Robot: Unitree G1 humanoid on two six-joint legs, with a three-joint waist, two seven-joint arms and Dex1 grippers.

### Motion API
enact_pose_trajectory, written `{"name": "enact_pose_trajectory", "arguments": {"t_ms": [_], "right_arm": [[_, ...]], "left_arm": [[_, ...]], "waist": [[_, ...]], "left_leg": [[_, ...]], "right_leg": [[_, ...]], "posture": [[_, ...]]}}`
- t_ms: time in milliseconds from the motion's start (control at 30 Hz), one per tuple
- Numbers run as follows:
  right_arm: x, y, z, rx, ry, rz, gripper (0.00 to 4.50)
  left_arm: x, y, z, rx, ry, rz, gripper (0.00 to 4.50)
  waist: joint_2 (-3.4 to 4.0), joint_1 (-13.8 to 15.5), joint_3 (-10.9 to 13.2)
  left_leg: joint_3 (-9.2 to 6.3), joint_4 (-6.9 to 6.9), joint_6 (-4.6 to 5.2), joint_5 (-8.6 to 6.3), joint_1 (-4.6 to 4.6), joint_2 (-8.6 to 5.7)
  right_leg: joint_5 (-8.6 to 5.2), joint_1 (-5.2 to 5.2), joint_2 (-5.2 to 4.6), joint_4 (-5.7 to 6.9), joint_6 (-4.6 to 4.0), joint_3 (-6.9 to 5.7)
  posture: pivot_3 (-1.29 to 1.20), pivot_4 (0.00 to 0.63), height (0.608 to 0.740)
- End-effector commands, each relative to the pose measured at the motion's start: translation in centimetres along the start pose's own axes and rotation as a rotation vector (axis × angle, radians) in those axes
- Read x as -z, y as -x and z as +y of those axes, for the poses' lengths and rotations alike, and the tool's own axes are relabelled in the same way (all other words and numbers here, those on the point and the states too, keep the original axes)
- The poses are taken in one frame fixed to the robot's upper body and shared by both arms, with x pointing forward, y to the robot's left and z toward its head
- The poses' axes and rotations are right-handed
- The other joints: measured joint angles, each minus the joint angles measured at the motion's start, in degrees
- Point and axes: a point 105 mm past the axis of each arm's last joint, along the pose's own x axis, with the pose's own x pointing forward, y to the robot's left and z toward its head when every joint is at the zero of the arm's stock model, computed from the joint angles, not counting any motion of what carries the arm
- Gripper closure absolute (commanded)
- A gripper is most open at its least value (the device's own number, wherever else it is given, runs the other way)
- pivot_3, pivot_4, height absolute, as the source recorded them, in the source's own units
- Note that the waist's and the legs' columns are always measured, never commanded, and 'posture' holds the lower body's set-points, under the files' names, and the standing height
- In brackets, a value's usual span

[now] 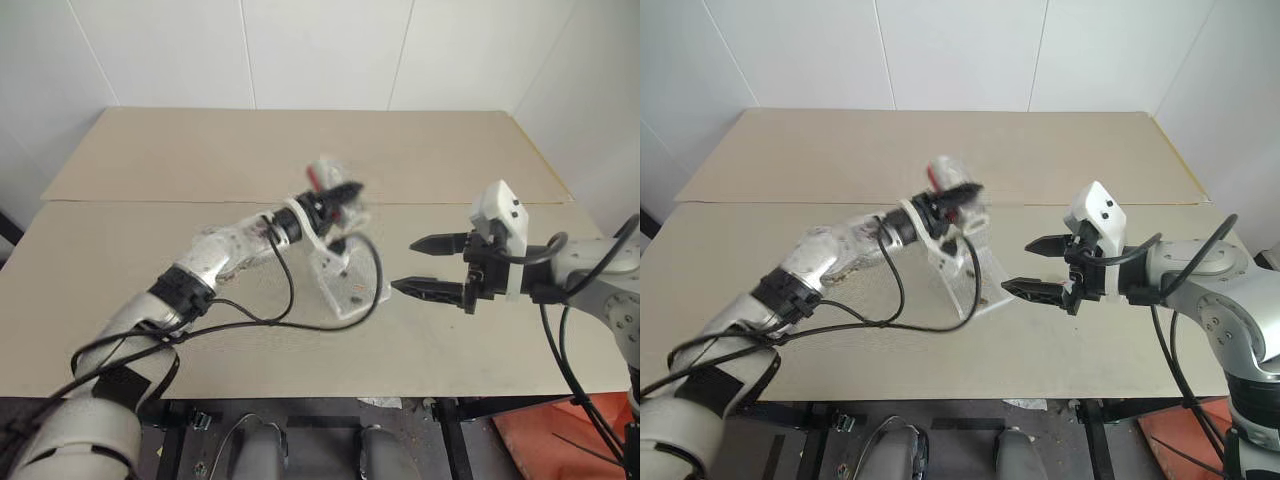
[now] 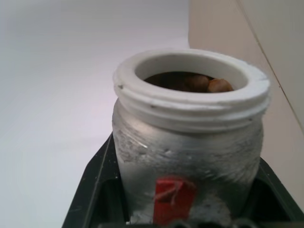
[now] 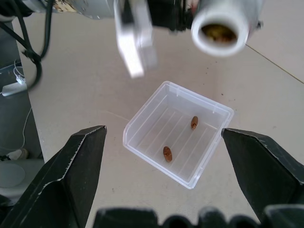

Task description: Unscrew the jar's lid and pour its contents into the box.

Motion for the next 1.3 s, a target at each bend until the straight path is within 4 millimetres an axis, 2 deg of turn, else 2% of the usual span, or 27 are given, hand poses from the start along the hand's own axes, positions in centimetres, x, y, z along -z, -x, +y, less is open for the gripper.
{"name": "enact_pose_trajectory", "arguments": {"t_ms": [33,133,233,433,600,767,900,1033,1167,1300], "right_arm": [[-1.1,0.4,-0.2,0.022,0.046,-0.053,0.01],[-1.1,0.1,-0.1,0.015,0.044,-0.069,0.01],[-1.2,-0.1,0.0,0.012,0.043,-0.079,0.01],[-1.3,-0.3,0.0,0.023,0.035,-0.101,0.01],[-1.3,-0.3,0.2,0.015,0.031,-0.113,0.01],[-1.2,-0.4,0.7,-0.002,0.041,-0.112,0.01],[-1.2,-0.5,0.7,0.000,0.040,-0.114,0.00],[-1.2,-0.6,0.6,0.002,0.042,-0.118,0.00],[-1.1,-0.5,0.7,0.010,0.043,-0.113,0.00],[-0.5,0.0,0.9,0.024,0.032,-0.107,0.00]], "left_arm": [[1.1,1.1,2.0,0.006,0.455,0.063,2.55],[2.3,2.3,1.5,-0.023,0.891,0.085,2.55],[3.1,3.3,0.7,-0.068,1.111,0.101,2.55],[3.7,5.6,-4.4,-0.053,1.247,0.136,2.55],[4.1,6.2,-5.6,-0.100,1.262,0.107,2.55],[3.8,6.3,-7.3,-0.067,1.241,0.118,2.55],[3.7,6.8,-7.9,-0.056,1.236,0.129,1.15],[3.9,7.7,-8.0,-0.051,1.233,0.145,0.01],[4.1,10.3,-7.8,0.003,1.216,0.176,0.01],[3.9,15.2,-7.1,0.098,1.209,0.204,0.01]], "waist": [[0.00,0.0,0.0],[0.00,-0.1,0.0],[0.00,-0.2,0.0],[0.00,-0.4,0.0],[0.00,-0.2,0.0],[0.00,0.0,0.0],[0.01,0.0,0.0],[0.00,-0.1,0.0],[0.01,-0.5,0.0],[0.02,-1.0,0.0]], "left_leg": [[0.00,0.01,0.00,0.00,0.01,-0.01],[-0.04,0.05,0.00,0.00,0.02,-0.02],[-0.09,0.08,0.01,0.00,0.06,-0.02],[-0.12,0.07,0.00,0.00,0.18,-0.04],[-0.12,0.07,0.00,0.00,0.20,-0.03],[-0.11,0.06,0.01,-0.01,0.20,-0.05],[-0.12,0.06,0.01,-0.01,0.23,-0.04],[-0.10,0.04,0.01,-0.01,0.24,-0.04],[-0.11,0.02,0.01,-0.01,0.25,-0.03],[-0.08,-0.08,0.01,-0.01,0.27,0.02]], "right_leg": [[0.00,0.00,0.00,-0.01,0.00,0.00],[-0.01,0.05,0.01,-0.01,0.01,-0.01],[-0.01,0.10,0.01,-0.02,0.01,-0.01],[0.00,0.18,0.01,-0.04,0.01,0.02],[0.00,0.21,0.01,-0.06,0.00,0.02],[0.00,0.23,0.00,-0.10,0.00,0.02],[0.00,0.24,0.01,-0.07,0.00,0.02],[0.00,0.24,0.01,-0.09,0.00,0.03],[0.00,0.22,0.02,-0.08,0.00,0.04],[-0.01,0.19,0.02,-0.10,0.00,0.08]], "posture": [[0.00,0.150,0.740],[0.00,0.150,0.740],[0.00,0.150,0.740],[0.00,0.150,0.740],[0.00,0.150,0.740],[0.00,0.150,0.740],[0.00,0.150,0.740],[0.00,0.150,0.740],[0.00,0.150,0.740],[0.00,0.150,0.740]]}}
